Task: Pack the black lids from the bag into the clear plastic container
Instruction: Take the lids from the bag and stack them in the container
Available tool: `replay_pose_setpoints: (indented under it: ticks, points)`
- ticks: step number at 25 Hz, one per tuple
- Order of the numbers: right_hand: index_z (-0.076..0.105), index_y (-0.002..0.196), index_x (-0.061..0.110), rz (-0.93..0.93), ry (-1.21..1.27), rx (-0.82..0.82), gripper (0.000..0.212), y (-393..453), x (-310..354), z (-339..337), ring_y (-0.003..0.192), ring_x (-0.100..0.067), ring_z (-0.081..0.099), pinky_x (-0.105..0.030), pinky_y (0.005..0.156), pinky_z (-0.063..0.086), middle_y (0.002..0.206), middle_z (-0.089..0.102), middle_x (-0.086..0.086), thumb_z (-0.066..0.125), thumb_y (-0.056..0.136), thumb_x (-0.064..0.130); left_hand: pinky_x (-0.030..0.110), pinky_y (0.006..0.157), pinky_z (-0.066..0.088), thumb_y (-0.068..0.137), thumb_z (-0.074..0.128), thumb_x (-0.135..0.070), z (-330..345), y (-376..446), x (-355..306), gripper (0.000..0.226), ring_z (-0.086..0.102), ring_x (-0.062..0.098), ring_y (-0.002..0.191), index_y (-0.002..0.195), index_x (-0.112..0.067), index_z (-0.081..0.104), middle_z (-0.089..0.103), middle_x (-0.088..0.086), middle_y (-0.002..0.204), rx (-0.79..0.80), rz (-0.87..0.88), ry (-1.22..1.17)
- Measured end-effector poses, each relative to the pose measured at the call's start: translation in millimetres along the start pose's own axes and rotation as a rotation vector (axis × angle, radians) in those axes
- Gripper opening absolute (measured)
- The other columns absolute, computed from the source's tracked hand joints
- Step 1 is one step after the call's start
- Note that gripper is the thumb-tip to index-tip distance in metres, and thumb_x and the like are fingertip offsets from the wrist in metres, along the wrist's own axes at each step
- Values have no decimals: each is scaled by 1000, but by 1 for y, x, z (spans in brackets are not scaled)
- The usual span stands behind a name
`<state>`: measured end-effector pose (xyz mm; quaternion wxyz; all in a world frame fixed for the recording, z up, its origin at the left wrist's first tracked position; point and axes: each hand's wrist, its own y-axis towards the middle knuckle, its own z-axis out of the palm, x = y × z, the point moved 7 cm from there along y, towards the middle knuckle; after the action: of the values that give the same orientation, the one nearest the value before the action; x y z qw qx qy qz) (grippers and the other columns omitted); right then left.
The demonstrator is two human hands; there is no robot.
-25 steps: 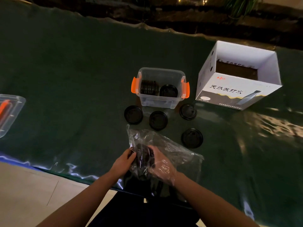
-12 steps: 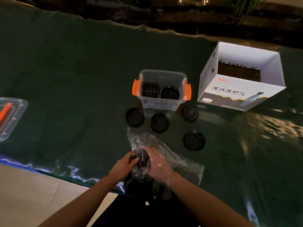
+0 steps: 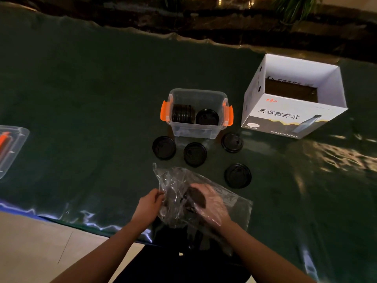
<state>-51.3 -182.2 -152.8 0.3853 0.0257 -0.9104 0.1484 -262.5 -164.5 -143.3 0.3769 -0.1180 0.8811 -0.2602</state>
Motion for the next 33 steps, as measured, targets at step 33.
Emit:
replay_pose_setpoints:
  ticks: [33]
  points:
    - [41, 140, 25, -20, 583, -177, 71, 83, 75, -190, 128, -8, 48, -26, 102, 45, 139, 49, 3, 78, 80, 17, 54, 93, 52, 77, 76, -28, -11, 50, -240, 68, 58, 28, 120, 136, -29, 42, 57, 9, 135, 563, 25, -948]
